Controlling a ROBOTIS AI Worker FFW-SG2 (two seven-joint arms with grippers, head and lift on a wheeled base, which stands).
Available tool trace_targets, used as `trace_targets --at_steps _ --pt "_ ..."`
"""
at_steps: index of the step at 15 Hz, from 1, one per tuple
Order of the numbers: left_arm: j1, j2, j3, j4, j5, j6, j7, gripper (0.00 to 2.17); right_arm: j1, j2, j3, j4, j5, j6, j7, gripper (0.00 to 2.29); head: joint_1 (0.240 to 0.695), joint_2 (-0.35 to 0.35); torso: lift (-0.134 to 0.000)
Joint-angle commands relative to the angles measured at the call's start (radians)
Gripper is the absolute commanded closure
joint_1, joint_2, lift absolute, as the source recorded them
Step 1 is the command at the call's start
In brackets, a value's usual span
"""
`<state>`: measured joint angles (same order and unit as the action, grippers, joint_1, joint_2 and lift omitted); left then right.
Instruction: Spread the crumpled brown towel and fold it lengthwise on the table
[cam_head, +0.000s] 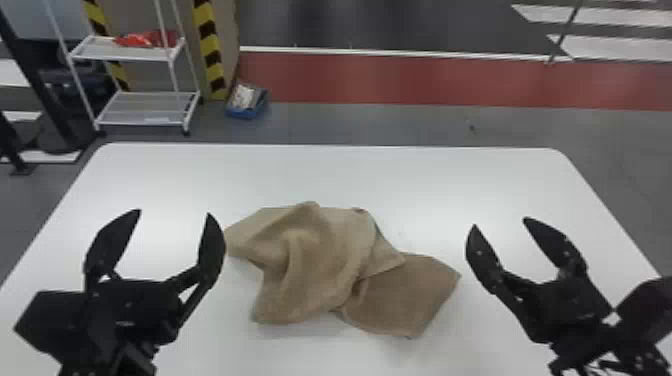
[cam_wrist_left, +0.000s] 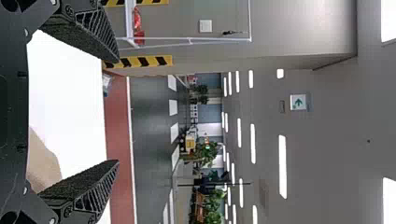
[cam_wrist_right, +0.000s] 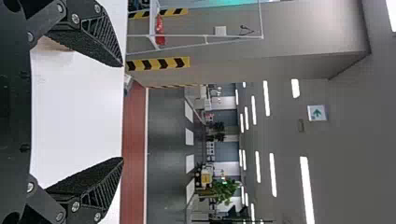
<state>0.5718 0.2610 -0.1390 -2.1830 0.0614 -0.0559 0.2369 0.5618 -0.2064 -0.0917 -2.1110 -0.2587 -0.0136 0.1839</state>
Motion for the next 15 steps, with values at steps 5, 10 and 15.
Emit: trace_targets --at_steps 5,10,15 --pt "0.006 0.012 -0.031 0.094 0.003 -0.006 -0.007 0.15 0.035 -0.001 0.003 0.126 0.070 0.031 0.071 0.28 0.695 -0.043 -0.123" --pt "0.026 0.024 -0.077 0.094 0.029 0.000 -0.068 0.25 0.072 0.007 -0.049 0.138 0.079 0.031 0.109 0.28 0.695 -0.097 -0.123" --pt "0.014 0.037 -0.129 0.072 0.041 0.184 -0.172 0.42 0.070 0.015 -0.059 0.140 0.070 0.016 0.109 0.28 0.695 -0.188 -0.123"
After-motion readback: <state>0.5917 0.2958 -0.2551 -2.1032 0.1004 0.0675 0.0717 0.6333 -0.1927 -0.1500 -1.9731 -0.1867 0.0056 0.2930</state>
